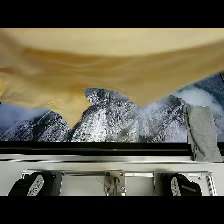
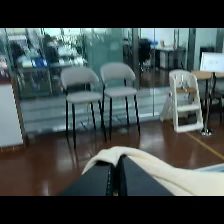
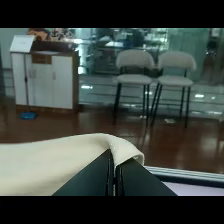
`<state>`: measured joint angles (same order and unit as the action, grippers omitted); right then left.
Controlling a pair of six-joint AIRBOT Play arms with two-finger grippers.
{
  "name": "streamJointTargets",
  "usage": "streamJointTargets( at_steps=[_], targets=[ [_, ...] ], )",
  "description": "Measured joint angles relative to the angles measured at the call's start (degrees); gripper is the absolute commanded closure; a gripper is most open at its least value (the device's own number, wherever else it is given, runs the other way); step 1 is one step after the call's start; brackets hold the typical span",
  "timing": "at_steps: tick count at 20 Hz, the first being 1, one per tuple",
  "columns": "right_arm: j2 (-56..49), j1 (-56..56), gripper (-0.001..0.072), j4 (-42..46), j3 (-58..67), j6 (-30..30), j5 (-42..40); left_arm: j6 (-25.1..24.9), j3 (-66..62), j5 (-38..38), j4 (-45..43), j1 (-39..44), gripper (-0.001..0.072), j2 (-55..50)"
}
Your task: Fold the shirts.
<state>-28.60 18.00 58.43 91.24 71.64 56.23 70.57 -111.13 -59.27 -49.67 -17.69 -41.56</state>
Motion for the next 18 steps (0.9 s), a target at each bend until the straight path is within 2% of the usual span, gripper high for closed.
streamJointTargets(
  at_steps=[5,8,13,18],
  targets=[
    [3.5,0.0,0.065,10.0,2.8,3.8,13.8,3.6,-3.2,-14.5,-13.0,0.0,0.0668,4.2],
    [3.9,0.0,0.065,15.8,3.0,4.5,20.0,4.5,-2.8,-22.6,-17.4,0.0,0.0668,4.9],
    [-0.3,0.0,0.065,18.6,-0.3,6.5,27.3,5.5,3.7,-27.1,-19.7,0.0,0.0668,4.5],
    [-11.0,0.0,0.065,14.2,-12.0,10.3,30.1,6.8,24.1,-26.7,-20.3,0.0,0.0667,1.7]
  ],
)
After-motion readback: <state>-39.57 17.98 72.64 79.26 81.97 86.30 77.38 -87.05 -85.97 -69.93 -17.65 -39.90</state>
